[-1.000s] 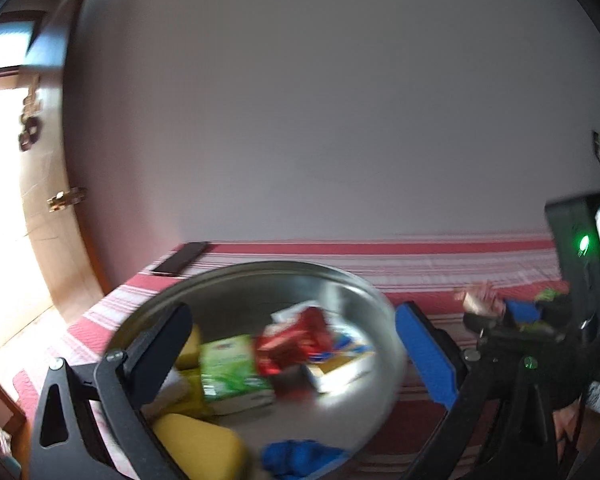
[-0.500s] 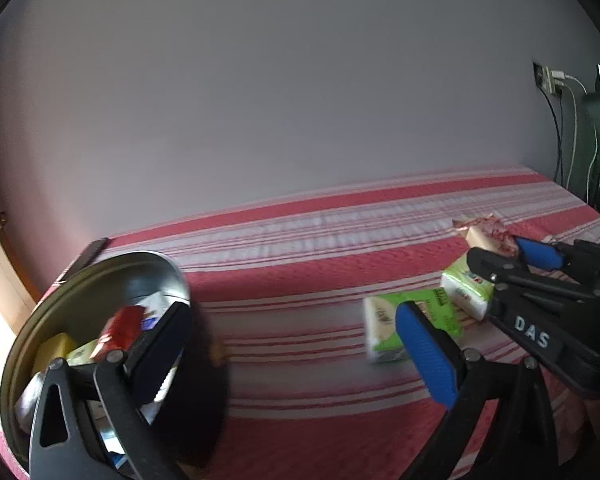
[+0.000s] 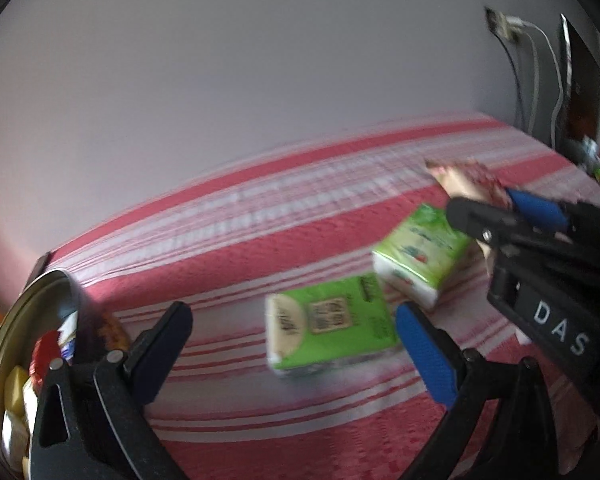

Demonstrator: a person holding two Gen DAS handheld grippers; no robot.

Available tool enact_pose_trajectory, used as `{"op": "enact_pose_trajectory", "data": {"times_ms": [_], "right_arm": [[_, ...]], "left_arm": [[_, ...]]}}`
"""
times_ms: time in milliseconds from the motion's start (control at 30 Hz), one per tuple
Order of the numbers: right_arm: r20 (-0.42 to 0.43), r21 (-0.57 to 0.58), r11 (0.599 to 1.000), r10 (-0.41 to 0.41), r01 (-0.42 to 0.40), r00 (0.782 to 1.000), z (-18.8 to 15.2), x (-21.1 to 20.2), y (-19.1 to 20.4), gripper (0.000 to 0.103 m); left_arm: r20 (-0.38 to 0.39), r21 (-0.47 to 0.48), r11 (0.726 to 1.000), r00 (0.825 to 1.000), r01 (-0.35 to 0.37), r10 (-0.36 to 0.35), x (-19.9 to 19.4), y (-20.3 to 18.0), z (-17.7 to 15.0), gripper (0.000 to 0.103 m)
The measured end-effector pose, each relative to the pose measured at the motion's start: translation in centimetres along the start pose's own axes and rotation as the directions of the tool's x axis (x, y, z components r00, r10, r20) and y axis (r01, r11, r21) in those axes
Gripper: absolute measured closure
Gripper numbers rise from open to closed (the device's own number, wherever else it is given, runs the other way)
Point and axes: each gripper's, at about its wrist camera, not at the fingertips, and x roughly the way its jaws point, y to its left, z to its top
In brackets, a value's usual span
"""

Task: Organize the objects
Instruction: 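Grasp the pink-flowered snack packet with the right tool while the left tool grasps a green tissue pack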

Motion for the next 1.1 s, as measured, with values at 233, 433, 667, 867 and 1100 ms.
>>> {"op": "enact_pose_trajectory", "data": {"times_ms": [233,433,667,867,1100], "right_arm": [[0.005,-0.022,1.0,-0.011,0.011,1.0,0.0,-0.1,0.5,0.061],[0.011,-0.017,1.0,-0.008,0.008,1.0,-0.1,-0.4,0.5,0.06],[0.036,-0.012,1.0,-0.013,0.013,0.999,-0.1,-0.9,0.3,0.06],[0.064,-0.012,1.0,-0.009,0.01,0.998,-0.1,-1.4,0.2,0.06],[0.097,-0.02,1.0,-0.011,0.013,0.995,-0.2,-2.0,0.4,0.061]], "left_arm": [[-0.068,-0.006,0.999,0.997,0.045,-0.046,1.3,-0.8,0.2,0.008],[-0.076,-0.045,0.994,0.992,0.097,-0.1,2.1,0.0,0.1,0.036],[0.013,-0.074,0.996,0.999,0.049,-0.048,0.6,0.4,0.1,0.036],[0.08,-0.114,0.993,0.997,0.011,-0.002,-0.6,1.2,-0.1,0.036],[0.14,-0.166,0.986,0.989,-0.015,0.038,-1.5,1.8,-0.1,0.036]]}}
